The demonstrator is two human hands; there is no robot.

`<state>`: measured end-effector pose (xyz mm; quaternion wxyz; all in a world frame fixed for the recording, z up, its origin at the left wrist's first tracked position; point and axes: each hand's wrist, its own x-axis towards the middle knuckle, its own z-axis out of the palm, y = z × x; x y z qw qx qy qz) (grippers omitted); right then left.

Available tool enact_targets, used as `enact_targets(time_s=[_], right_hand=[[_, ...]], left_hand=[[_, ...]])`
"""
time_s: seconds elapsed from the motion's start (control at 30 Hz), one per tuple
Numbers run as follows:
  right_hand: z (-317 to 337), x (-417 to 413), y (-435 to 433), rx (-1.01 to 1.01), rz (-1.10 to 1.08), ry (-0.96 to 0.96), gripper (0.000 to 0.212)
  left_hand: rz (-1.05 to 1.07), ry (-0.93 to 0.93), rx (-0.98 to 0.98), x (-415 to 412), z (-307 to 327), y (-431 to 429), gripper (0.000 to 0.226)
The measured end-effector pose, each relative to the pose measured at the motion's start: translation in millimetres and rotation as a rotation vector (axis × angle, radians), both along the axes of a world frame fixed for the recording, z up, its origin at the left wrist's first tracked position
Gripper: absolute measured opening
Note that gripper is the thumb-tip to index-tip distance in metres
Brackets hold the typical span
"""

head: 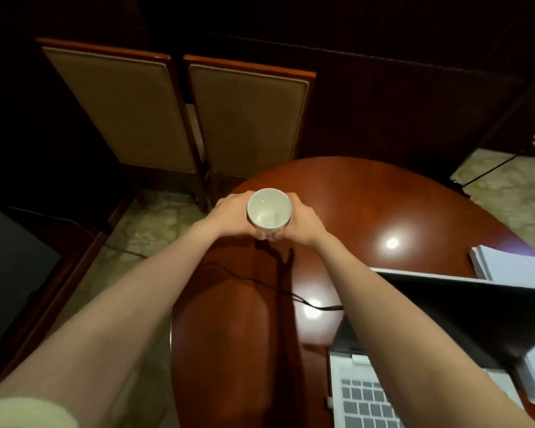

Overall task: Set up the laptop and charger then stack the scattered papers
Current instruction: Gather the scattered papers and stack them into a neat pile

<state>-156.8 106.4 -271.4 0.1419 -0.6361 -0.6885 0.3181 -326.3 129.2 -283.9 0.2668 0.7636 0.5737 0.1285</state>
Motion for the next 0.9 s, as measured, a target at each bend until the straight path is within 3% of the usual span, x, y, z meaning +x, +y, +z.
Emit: enact_targets(time_s=[0.37,0.57,0.9], right_hand=[[-26,15,110,-0.039,-0.054,-0.011,0.081],[-48,30,144,-0.047,-0.053,0.02,0.085],[-68,58,183,0.001,-0.078,0.076,0.088]], left_hand=[[-0.042,0.024,0.025,21,-27,110,0.087],[-0.06,-0.089,-0.074,31,-53,145,0.089],[-0.106,-0.071,-0.049,53,-66,190,0.102]])
